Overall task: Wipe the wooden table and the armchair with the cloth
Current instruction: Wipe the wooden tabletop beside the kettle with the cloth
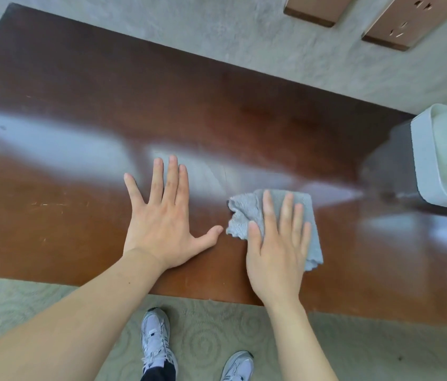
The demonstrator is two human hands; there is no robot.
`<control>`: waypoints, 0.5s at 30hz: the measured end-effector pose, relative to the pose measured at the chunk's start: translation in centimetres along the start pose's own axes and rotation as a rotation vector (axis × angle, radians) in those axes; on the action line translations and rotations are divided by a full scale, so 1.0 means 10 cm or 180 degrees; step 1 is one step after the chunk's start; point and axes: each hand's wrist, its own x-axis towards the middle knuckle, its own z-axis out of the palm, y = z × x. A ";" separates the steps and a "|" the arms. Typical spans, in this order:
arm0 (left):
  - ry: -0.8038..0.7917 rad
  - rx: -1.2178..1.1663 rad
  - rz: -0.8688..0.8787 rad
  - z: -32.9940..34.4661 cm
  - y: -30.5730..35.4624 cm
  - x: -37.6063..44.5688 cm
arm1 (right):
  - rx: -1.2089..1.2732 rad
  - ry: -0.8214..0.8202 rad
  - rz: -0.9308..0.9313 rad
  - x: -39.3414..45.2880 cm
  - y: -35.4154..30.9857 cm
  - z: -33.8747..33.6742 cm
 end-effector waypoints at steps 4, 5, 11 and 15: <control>-0.0042 0.0013 0.0024 -0.01 0.00 0.01 | -0.0060 -0.0127 0.0202 -0.84 0.21 0.07; -0.0040 0.0024 0.0035 -0.01 0.01 0.01 | -0.0057 -0.0169 0.0196 -0.91 0.21 0.08; 0.0050 0.0036 0.0097 0.01 0.01 0.01 | -0.0244 -0.0190 -0.0109 0.18 0.17 -0.07; 0.0015 0.0117 0.0101 0.01 0.01 0.03 | -0.0315 0.0040 -0.0086 1.43 0.05 -0.17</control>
